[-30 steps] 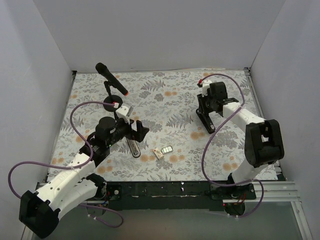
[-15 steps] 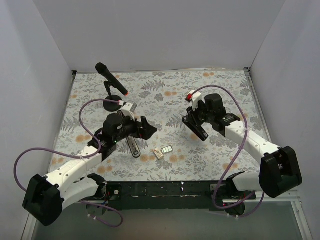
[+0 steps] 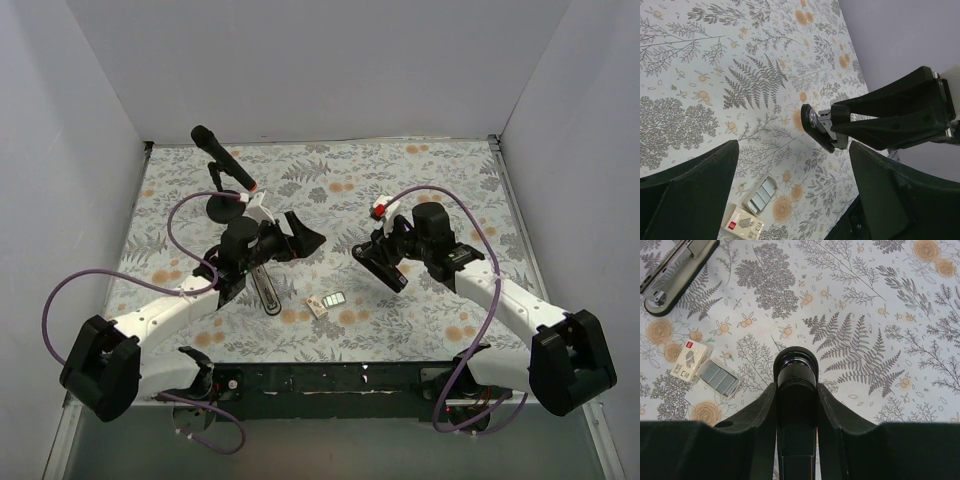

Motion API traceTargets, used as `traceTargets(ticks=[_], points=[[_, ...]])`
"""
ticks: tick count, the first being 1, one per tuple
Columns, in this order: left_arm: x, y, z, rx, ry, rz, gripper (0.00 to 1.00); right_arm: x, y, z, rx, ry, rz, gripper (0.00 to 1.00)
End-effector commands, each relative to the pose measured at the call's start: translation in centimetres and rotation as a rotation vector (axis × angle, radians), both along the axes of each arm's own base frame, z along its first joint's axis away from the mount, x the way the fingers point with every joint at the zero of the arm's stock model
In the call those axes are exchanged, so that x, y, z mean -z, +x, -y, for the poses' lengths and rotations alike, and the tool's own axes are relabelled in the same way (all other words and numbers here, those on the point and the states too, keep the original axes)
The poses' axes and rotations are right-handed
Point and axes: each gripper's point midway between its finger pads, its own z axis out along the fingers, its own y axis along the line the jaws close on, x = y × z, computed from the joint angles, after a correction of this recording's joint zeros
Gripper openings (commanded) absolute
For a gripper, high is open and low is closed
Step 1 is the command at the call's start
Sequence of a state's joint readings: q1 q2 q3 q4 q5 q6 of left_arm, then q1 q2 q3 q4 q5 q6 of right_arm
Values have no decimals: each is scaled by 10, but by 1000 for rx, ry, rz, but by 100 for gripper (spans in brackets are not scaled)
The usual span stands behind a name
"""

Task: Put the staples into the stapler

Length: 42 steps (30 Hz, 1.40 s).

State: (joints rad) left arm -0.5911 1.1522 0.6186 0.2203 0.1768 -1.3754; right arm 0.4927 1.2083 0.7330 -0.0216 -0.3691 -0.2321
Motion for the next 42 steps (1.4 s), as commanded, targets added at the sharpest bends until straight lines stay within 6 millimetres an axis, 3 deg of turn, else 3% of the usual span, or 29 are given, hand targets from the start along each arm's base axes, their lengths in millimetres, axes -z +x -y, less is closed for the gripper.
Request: traceTargets(ticks=[1, 5, 11, 20, 35, 42], points=[[-28, 7, 19, 30, -107, 8, 90, -44, 0, -19, -67, 145, 134, 1], [-21, 5, 33, 66, -121, -40, 84, -47, -5, -21, -84, 170, 148, 1], [3, 6, 52, 63, -131, -150, 76, -56, -12, -27, -127, 225, 180, 1], [16, 5, 82, 81, -167, -227, 65, -59, -12, -30, -129, 245, 199, 1], [32, 18, 85, -1, -180, -280, 42, -64, -15, -31, -145, 264, 222, 1], [36, 13, 91, 30, -185, -313, 41, -64, -15, -31, -140, 266, 235, 1]])
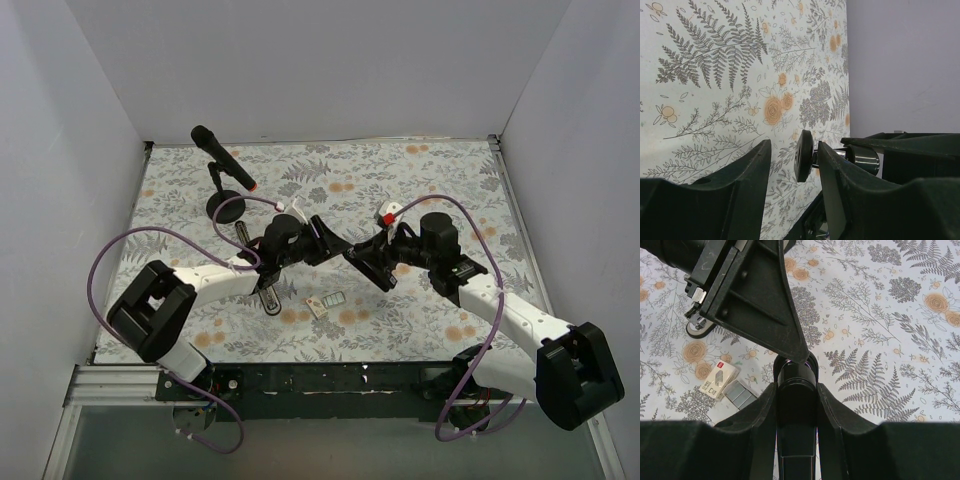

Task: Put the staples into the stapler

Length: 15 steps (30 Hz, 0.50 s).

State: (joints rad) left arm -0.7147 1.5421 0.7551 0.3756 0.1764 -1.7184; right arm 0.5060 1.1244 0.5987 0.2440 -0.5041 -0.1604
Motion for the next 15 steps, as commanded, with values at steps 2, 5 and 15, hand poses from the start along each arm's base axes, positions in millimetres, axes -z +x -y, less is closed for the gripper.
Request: traceTargets(ticks=[2, 5, 15], points=[[-8, 1, 11, 16, -27, -1, 41, -40, 5, -9, -23, 86, 130, 1], [-5, -1, 13, 25, -26, -9, 41, -41, 5, -9, -24, 90, 134, 1], [-19, -1, 15, 30, -66, 18, 12, -43, 7, -11, -22, 104, 144, 1]])
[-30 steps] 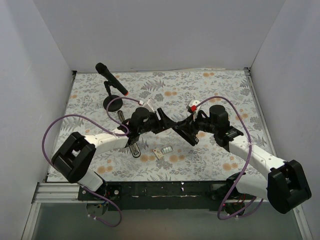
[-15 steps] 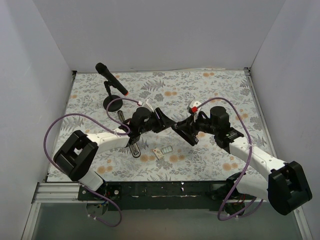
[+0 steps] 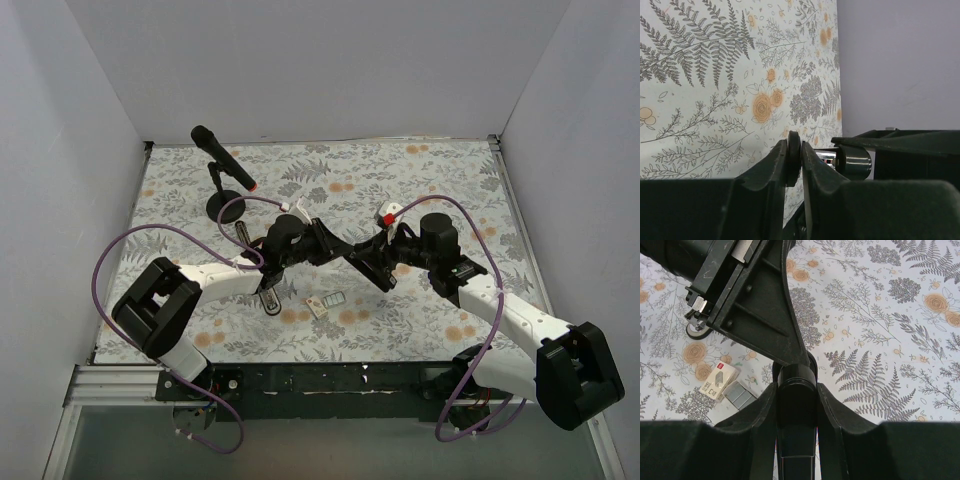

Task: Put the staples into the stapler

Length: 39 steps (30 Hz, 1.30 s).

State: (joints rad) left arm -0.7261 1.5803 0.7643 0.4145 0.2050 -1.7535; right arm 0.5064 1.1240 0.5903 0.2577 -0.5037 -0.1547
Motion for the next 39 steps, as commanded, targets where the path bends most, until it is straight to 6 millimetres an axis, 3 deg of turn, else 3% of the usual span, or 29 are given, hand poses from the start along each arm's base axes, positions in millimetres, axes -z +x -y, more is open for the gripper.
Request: traceTargets(ticks=[1, 5, 6, 10, 13, 18, 24, 31, 32, 39], points=[[-24, 3, 1, -6, -28, 57, 1, -46, 7, -10, -24, 100, 152, 1], [-32, 18, -21, -81, -28, 64, 0, -48, 7, -5, 5, 95, 176, 1], [-28, 20, -30, -99, -32, 55, 0, -48, 10, -1, 29, 93, 184, 1], [-44, 46, -77, -211, -88, 68, 0, -53, 11, 11, 101, 105, 224, 1], [-55, 58, -102, -268, -98, 85, 0, -56, 11, 19, 148, 124, 261, 1], [-75, 68, -132, -322, -128, 119, 0, -60, 11, 31, 211, 146, 308, 1], [-89, 77, -165, -379, -177, 128, 0, -51, 18, 45, 311, 152, 298, 1], [-117, 82, -186, -405, -258, 161, 0, -15, 28, 70, 483, 187, 247, 1], [-119, 82, -187, -408, -251, 164, 0, -2, 29, 75, 516, 179, 222, 1], [-98, 86, -178, -366, -305, 92, 0, 50, 40, 99, 694, 153, 71, 1]])
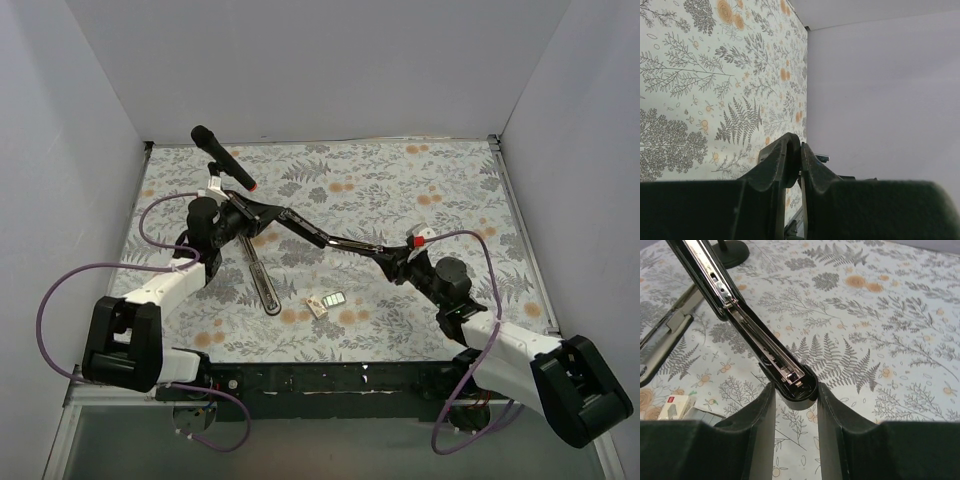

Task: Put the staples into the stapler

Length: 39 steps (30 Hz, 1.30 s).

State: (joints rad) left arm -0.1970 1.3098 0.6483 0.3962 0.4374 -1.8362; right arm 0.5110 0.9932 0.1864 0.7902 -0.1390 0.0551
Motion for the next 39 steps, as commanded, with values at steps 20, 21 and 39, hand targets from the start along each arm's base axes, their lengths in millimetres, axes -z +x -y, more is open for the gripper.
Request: traceTargets(ticks=[20, 21, 39], points=[[-38, -15, 0, 33, -236, 76, 0, 130, 24, 35, 343, 14, -516, 9], [-38, -17, 1, 32, -230, 81, 0, 131, 23, 34, 339, 16, -524, 10], [-7, -23, 11, 15, -144, 69, 0, -13, 26, -44, -31, 61, -449, 78]])
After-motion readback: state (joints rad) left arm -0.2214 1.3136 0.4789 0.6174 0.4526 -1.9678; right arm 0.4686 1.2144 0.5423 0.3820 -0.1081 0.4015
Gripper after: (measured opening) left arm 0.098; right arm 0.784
